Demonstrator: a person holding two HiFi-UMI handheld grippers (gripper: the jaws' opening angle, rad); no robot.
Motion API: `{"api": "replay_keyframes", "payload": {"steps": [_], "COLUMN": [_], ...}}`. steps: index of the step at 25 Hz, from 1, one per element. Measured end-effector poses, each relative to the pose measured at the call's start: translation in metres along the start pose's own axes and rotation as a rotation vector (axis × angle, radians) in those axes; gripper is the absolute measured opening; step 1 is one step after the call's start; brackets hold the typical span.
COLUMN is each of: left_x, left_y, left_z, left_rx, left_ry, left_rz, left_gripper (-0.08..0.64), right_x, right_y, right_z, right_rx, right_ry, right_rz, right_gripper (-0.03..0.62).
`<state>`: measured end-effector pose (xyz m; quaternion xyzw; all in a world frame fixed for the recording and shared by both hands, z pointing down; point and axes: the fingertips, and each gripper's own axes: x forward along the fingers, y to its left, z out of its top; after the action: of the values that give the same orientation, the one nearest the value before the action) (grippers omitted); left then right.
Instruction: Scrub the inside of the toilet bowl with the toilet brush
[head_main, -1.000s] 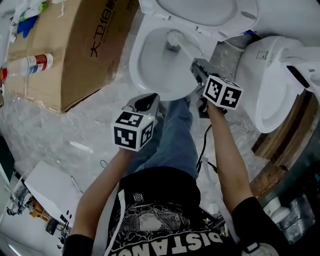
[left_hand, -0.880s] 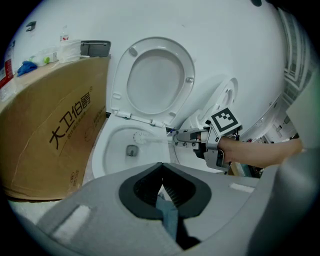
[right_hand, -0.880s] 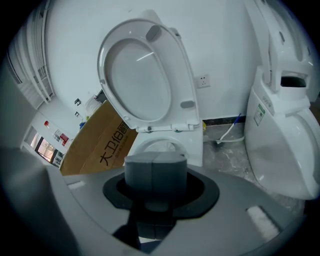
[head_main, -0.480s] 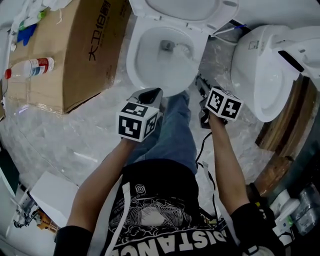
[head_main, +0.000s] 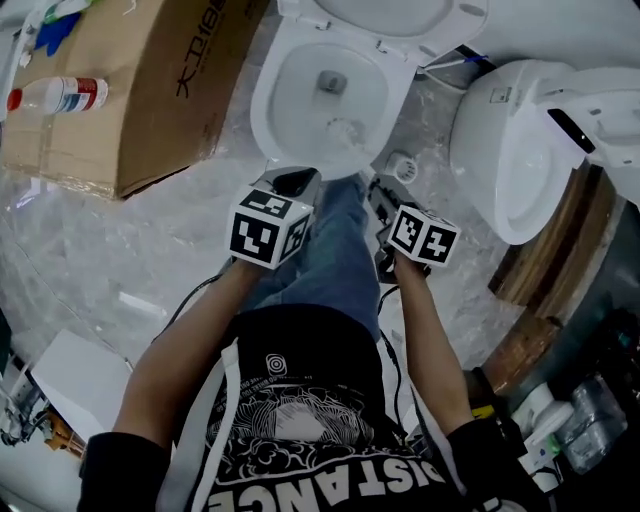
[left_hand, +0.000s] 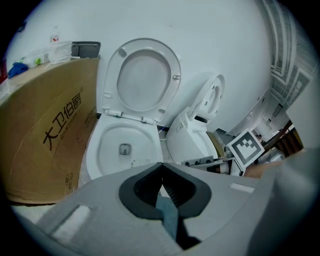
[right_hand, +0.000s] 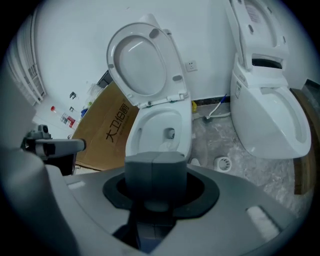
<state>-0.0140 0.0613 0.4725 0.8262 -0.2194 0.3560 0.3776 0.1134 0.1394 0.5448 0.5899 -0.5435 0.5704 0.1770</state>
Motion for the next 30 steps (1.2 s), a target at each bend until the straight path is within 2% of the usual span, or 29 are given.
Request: {"api": "replay_keyframes", "payload": {"steps": [6, 16, 23, 30], "left_x": [-0.006, -0.018, -0.023, -0.007], "left_y": [0.003, 0.025, 0.039, 0.038], "left_z": [-0.001, -0.021, -0.026, -0.014], "left_rx": [-0.049, -0.164, -0.212, -0.234], "left_ry": [-0.049, -0.076, -0.085, -0.084], "left_rz": [0.026, 0.106, 0.151, 0.139], "left_gripper": [-0.005, -0.005, -0.005, -0.005], "right_x": [0.005, 0.044, 0.067, 0.073], "right_y": [0.028, 0.074, 0.089, 0.079], "right_z": [-0.021, 0.012, 0.050, 0.062], "right_rx": [-0.059, -0.169, -0.216, -0.242], "right_ry": [0.076, 0.095, 0.075, 0.099], "right_rz": [0.077, 0.185, 0.197, 0.173], "right_gripper": [0.164, 0.163, 0.164, 0.164]}}
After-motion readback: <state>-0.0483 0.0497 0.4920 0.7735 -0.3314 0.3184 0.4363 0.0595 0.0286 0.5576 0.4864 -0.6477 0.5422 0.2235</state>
